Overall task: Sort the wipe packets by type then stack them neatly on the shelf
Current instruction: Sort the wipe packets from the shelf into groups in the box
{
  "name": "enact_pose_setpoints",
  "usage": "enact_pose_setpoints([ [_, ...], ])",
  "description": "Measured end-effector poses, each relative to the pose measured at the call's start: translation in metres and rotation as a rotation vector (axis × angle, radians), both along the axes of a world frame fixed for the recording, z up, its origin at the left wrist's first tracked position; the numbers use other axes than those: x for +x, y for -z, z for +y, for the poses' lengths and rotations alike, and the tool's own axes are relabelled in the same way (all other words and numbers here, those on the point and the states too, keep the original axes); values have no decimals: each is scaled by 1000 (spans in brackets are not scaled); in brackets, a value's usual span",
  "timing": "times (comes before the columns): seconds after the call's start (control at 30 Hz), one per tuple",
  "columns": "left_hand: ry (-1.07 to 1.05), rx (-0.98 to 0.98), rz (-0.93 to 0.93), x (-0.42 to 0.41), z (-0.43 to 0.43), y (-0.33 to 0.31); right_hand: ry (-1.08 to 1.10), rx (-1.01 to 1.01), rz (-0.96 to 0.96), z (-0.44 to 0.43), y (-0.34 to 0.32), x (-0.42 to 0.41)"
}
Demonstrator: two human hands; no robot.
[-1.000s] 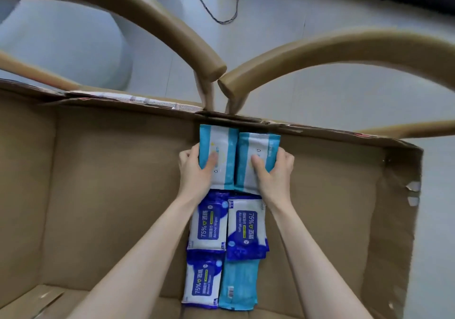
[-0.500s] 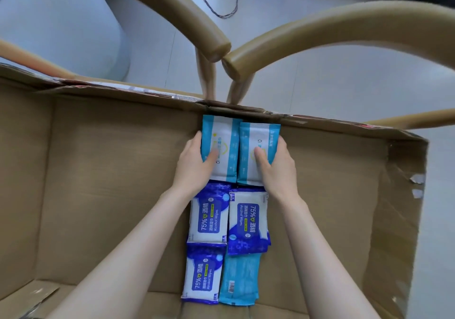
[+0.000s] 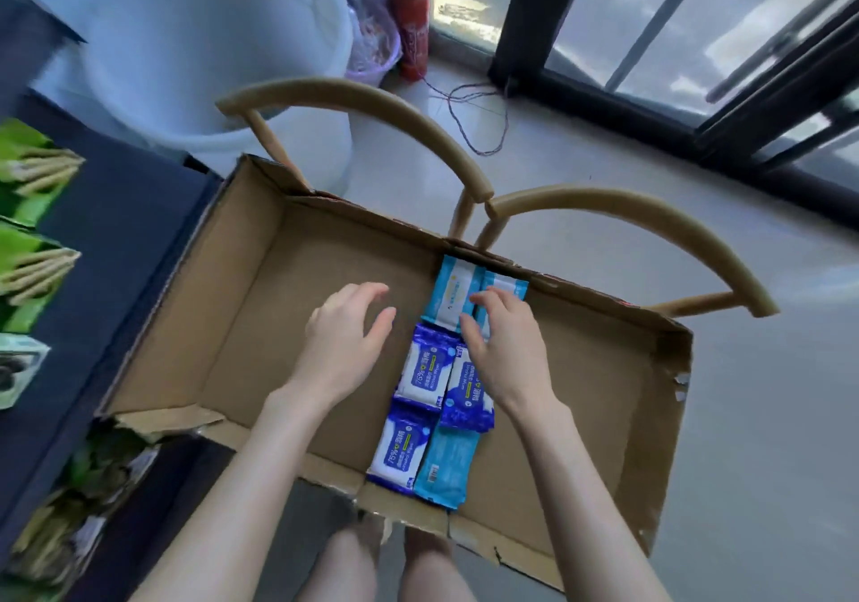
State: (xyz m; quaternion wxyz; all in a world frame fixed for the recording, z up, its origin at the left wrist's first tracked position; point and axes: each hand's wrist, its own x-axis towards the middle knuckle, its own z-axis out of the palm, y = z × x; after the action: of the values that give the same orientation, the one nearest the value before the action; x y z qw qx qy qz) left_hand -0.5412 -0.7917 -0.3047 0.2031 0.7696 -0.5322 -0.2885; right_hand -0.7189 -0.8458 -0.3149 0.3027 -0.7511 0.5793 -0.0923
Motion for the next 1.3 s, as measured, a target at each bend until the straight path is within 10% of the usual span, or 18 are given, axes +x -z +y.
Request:
enact_pose_setpoints([
  [0.3,-287,-237,-158,62,189,-144,-402,-273,-191,131,-148,100],
  [0.7,-836,-235,-236,97,517,-178,-860,-207,-306,385,-183,205],
  [1.3,-1100,-531,-492,304,603,-267,-1154,-313,-541,467,-286,465],
])
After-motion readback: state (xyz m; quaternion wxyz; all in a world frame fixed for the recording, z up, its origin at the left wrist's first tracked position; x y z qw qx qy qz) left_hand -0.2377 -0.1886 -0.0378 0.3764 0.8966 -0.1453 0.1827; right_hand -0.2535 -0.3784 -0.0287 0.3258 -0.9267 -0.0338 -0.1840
